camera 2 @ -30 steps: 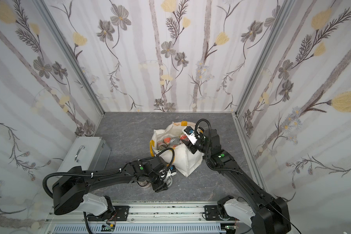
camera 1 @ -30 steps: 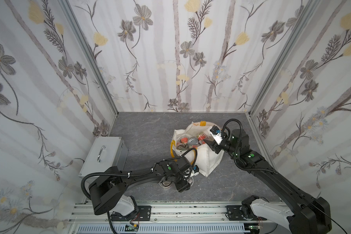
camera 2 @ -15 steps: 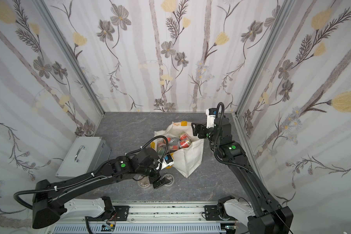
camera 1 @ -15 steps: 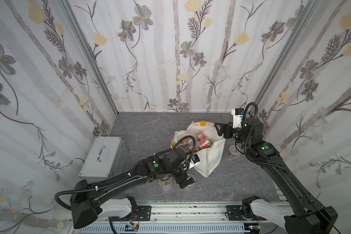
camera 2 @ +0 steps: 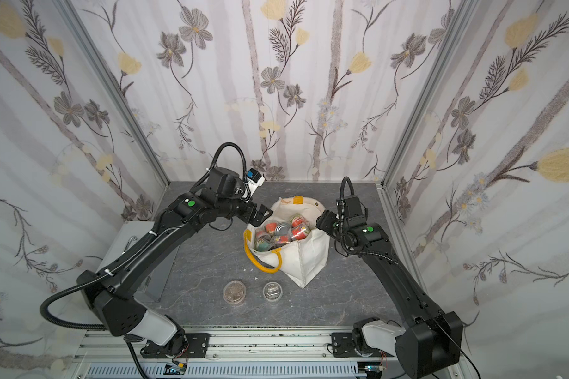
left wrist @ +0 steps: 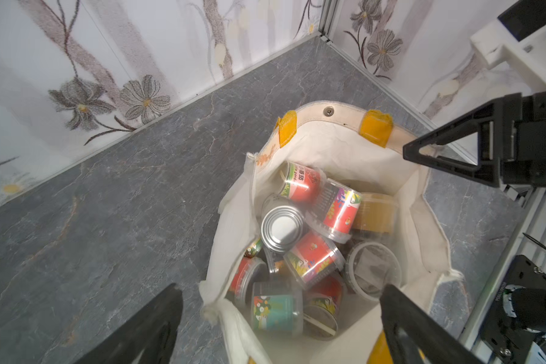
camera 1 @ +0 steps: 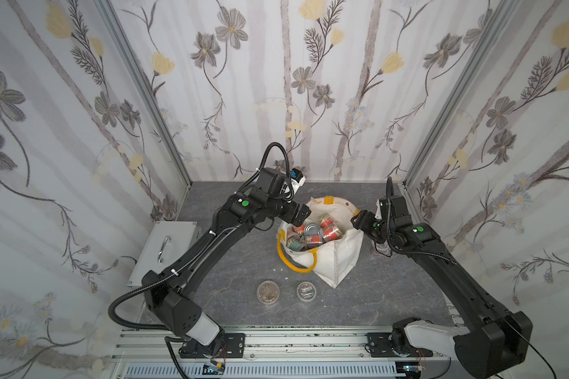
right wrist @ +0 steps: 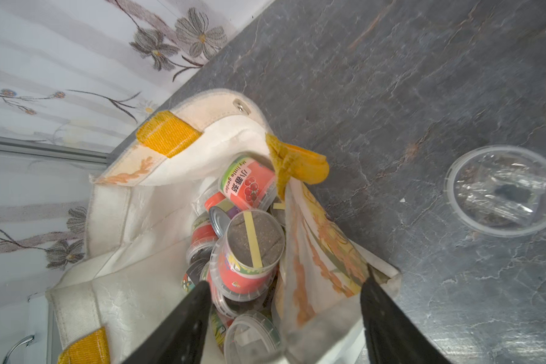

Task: Take out the seed jars from the canvas bag
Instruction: Adjust the canvas bag at the center of the board.

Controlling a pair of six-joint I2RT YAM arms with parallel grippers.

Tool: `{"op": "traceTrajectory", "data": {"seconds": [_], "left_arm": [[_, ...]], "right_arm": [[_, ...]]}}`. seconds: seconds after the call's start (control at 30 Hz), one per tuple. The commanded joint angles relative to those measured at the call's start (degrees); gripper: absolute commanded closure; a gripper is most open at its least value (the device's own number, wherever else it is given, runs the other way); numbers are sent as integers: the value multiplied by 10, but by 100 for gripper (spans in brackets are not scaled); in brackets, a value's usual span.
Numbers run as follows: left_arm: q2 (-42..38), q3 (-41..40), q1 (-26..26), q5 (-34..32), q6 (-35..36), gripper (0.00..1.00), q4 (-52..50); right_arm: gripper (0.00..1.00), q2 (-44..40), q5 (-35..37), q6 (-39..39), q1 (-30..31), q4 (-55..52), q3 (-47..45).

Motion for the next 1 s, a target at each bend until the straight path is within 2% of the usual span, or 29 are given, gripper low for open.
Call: {"op": "traceTrajectory", "data": {"seconds": [0.0,0.1,0.23,0.3,0.37,0.47,0.6,0.77,0.97], "left_arm": [[82,75,17,-24,41,0,-35],[171,164,34,-4,33,0,-69],[271,281,54,19,23,6,-151],[290,310,67,34,5,7,-180],[276,300,87,57,-28,7,-176],[228,235,115,96,-70,5,-131],[161,146,123,116,-95,0,-68],[133,62,124,65,-126,0,-23],[117,20,118,22,-132,0,24]], "right_arm": [[49,27,-27,32,2,50,2],[82,62,-47,6,1,80,17],[100,109,-38,-56,-1,109,80],[100,150,-21,-90,-3,113,129],[100,183,-22,-133,-5,130,186],[100,225,-30,-178,-7,159,256],[100,279,-42,-222,-8,176,320],[100,282,-67,-223,-8,218,277],[100,254,-82,-238,-6,253,222]]}}
